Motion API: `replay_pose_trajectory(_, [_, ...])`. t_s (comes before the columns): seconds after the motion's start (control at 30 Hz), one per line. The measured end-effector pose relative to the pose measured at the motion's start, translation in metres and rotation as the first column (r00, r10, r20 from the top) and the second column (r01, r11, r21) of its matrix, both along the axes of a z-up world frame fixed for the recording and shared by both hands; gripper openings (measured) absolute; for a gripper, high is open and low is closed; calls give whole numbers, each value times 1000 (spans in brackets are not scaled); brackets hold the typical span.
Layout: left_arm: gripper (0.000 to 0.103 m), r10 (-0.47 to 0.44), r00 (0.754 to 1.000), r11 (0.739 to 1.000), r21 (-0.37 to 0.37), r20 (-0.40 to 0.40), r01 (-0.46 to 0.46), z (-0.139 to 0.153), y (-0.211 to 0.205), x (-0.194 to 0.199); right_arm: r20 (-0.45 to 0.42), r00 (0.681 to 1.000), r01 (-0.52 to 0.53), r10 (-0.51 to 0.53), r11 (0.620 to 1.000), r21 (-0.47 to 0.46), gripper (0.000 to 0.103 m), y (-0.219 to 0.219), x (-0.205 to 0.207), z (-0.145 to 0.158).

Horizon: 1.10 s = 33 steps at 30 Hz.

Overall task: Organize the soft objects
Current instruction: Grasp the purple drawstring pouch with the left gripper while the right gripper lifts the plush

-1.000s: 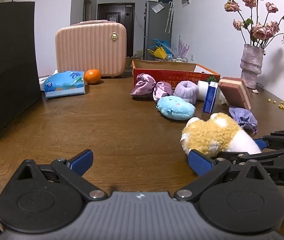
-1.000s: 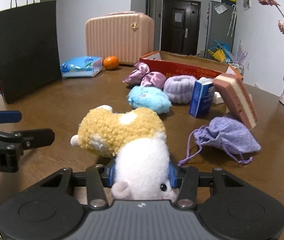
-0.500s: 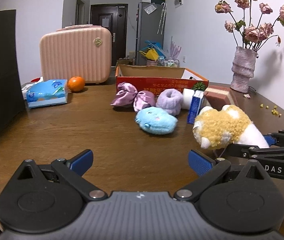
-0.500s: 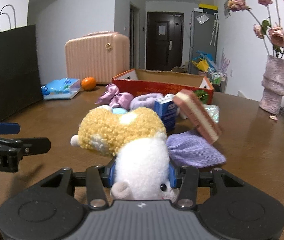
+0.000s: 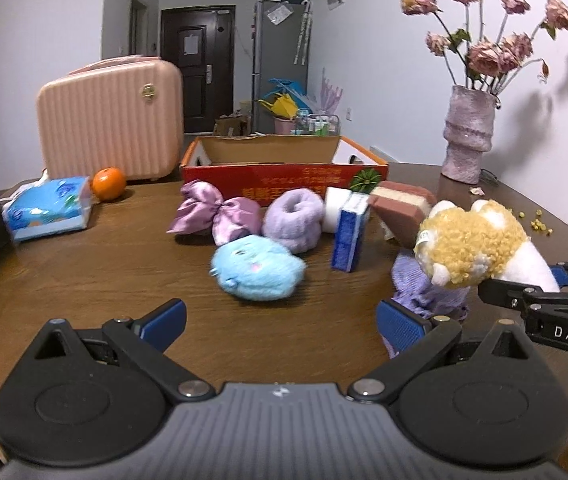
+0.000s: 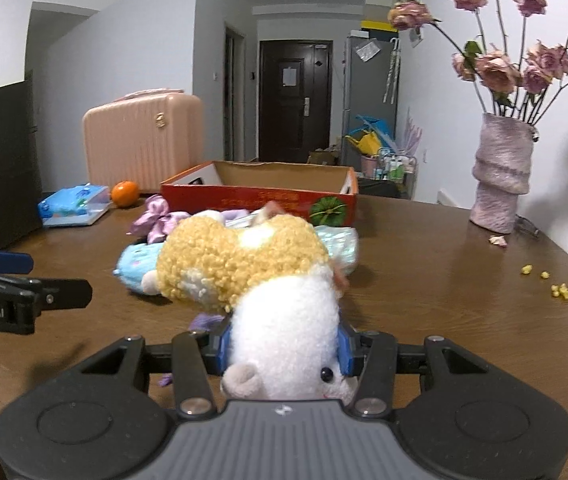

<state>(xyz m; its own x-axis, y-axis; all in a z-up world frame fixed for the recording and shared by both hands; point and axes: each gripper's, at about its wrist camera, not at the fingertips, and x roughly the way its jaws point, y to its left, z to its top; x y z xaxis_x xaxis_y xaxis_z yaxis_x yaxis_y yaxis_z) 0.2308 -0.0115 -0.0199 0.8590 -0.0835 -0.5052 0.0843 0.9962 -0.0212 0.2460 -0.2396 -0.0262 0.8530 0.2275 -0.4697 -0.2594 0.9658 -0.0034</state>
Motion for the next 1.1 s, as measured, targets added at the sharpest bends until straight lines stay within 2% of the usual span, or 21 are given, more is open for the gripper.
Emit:
replay_pose_trajectory(0.3, [103, -54, 999, 998, 39, -4, 54, -3, -48, 28, 19, 999, 27, -26, 999, -28, 47, -34, 20, 2])
replay_pose_trajectory(0.73, [103, -97, 992, 995, 20, -81, 99, -22, -99, 76, 24, 998, 57, -56, 996, -71, 47, -77, 55, -4])
replay_pose_trajectory(1.1, [103, -108, 986, 992, 55, -124, 116, -47, -144, 110, -29, 996, 83, -83, 997, -6, 47, -98, 72, -17])
